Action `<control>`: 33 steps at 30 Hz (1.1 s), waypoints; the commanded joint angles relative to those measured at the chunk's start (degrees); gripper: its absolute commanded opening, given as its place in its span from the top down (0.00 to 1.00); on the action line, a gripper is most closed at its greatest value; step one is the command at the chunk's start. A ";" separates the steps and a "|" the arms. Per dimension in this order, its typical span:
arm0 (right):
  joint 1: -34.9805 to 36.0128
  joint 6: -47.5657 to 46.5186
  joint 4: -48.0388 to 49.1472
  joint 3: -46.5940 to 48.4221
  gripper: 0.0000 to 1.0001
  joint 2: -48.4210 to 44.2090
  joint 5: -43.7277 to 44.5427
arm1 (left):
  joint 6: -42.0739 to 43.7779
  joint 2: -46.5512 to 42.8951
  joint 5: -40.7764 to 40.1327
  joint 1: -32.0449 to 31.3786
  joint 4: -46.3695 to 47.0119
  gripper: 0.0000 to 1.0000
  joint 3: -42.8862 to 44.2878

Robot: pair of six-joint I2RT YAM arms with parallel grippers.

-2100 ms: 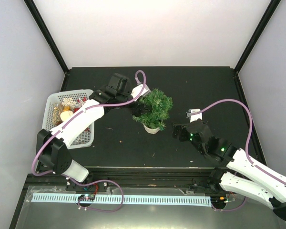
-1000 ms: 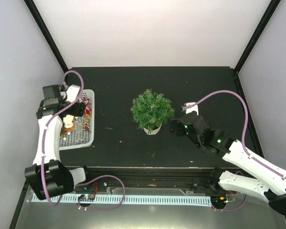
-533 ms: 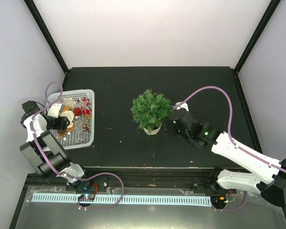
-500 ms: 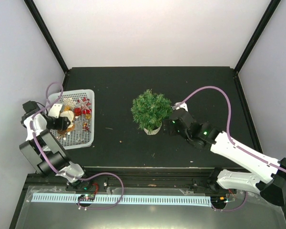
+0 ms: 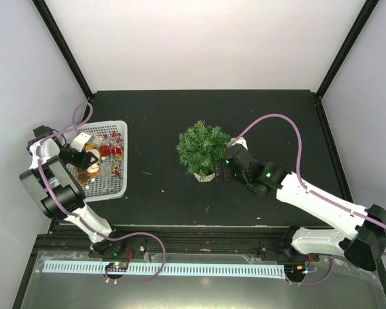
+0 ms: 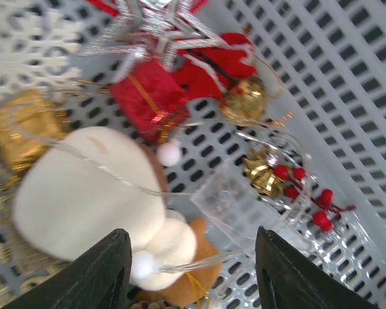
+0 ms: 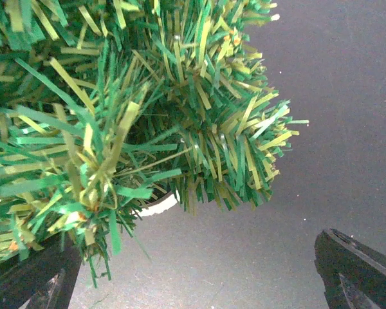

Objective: Decorate the small christmas tree

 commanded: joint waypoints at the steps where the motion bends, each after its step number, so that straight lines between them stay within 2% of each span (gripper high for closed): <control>1: 0.15 0.64 0.45 2.04 0.00 1.07 -0.83 | 10.43 1.22 -0.92 -2.69 -6.45 0.46 1.11; 14: 0.15 -0.59 0.49 3.97 0.00 3.64 -1.46 | 11.42 3.98 -8.99 -5.46 -1.73 0.45 1.16; 29: 0.16 -1.11 -0.21 7.93 0.00 7.35 -2.81 | 12.58 7.12 -10.23 -5.65 -4.19 0.50 3.94; 33: 0.28 -0.83 0.33 7.57 0.00 7.64 -3.15 | 13.19 5.17 -7.73 -5.47 -5.30 0.43 3.66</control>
